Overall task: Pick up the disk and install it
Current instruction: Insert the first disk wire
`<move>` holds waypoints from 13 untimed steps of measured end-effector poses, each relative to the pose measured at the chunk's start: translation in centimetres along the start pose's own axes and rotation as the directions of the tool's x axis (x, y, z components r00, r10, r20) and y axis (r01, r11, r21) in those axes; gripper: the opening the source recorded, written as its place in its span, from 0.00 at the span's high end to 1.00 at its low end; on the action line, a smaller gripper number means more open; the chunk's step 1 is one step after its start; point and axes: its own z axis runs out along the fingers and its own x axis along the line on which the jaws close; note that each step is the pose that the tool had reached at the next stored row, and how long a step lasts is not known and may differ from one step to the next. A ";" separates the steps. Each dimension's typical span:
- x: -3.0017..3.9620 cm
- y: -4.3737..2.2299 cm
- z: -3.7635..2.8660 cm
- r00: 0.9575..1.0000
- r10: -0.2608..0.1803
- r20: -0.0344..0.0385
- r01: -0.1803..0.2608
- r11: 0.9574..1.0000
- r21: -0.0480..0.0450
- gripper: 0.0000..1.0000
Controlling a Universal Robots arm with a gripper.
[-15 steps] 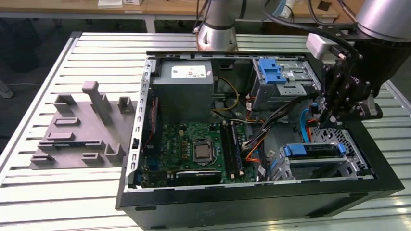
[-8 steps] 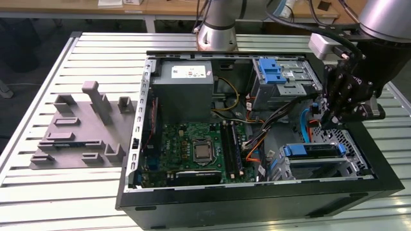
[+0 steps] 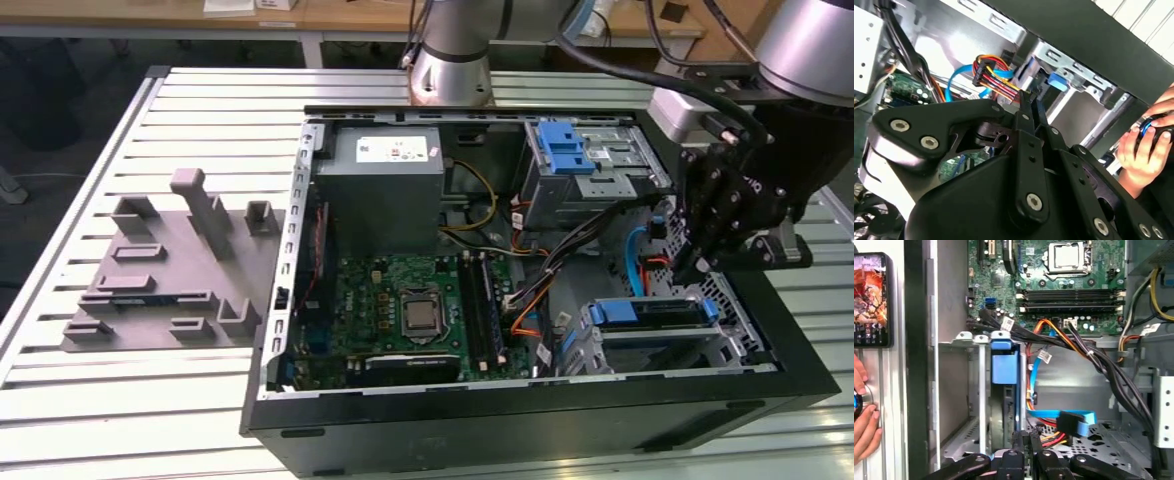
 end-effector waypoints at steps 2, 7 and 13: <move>0.17 0.05 0.04 1.000 0.000 0.000 0.000 1.000 0.000 0.84; 0.42 -0.11 0.16 1.000 -0.001 -0.001 0.001 1.000 -0.023 0.84; 1.25 -0.11 0.78 1.000 0.016 0.000 -0.016 1.000 -0.026 0.84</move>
